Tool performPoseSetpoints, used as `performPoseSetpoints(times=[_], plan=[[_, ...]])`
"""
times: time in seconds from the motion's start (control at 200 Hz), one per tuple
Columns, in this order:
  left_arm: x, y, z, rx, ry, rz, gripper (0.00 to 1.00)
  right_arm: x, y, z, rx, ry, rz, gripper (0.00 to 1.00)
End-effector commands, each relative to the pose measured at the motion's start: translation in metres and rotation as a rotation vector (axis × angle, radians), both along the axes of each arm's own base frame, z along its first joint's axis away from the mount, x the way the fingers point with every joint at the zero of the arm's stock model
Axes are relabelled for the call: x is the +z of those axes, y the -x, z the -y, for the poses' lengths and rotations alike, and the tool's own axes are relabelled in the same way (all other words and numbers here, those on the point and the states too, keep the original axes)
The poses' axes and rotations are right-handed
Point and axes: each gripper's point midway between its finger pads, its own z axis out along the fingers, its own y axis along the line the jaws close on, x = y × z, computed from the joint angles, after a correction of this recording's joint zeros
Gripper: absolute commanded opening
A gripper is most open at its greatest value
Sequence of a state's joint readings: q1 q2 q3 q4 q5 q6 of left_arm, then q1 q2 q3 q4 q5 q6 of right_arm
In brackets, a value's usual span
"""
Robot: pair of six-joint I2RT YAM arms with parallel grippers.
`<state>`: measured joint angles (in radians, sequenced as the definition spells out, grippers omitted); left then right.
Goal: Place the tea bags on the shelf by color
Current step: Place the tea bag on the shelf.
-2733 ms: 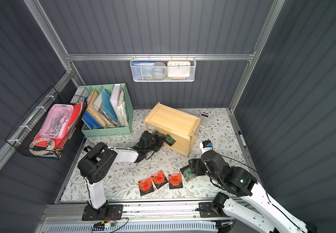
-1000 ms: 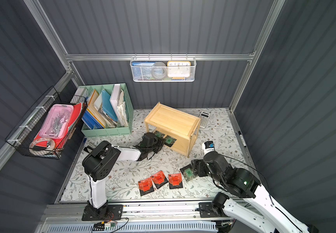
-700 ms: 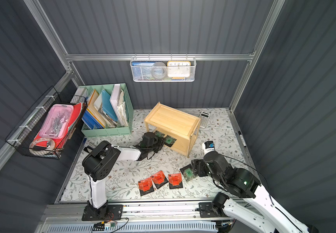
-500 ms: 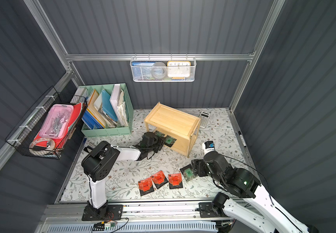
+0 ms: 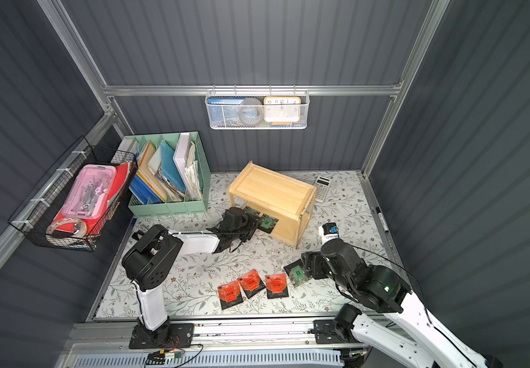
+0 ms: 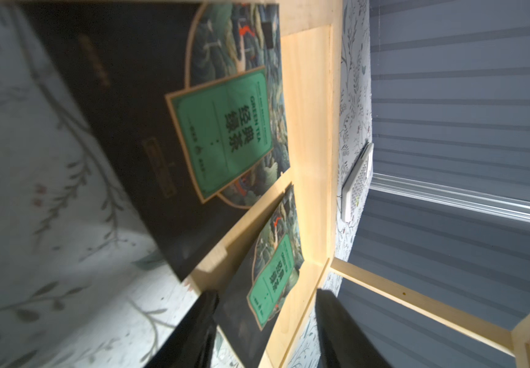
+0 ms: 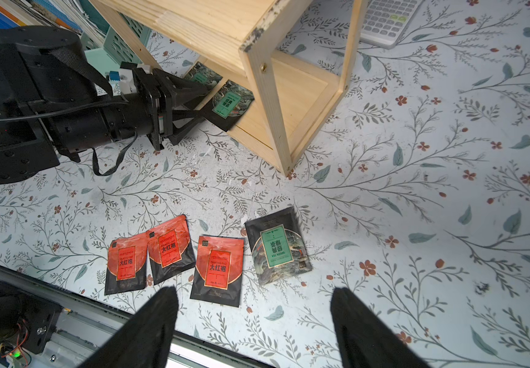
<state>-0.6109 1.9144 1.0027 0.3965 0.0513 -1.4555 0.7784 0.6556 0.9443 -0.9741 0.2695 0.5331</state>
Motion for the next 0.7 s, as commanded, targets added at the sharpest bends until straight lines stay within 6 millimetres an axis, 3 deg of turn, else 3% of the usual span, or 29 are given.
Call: performPoseSetpoints(times=[0.0,0.275,0.695], plan=[[0.008,0.005,-0.008,0.003,-0.065,-0.002,0.58,-0.002,0.001,0.003,-0.009,0.006,-0.006,0.82],[0.024,0.016,-0.023,0.01,-0.127,-0.006,0.66,-0.024,0.004,0.003,-0.044,-0.012,-0.087,0.83],[0.042,0.057,-0.049,-0.091,-0.247,-0.003,1.0,-0.09,0.012,-0.012,-0.13,-0.183,-0.318,0.82]])
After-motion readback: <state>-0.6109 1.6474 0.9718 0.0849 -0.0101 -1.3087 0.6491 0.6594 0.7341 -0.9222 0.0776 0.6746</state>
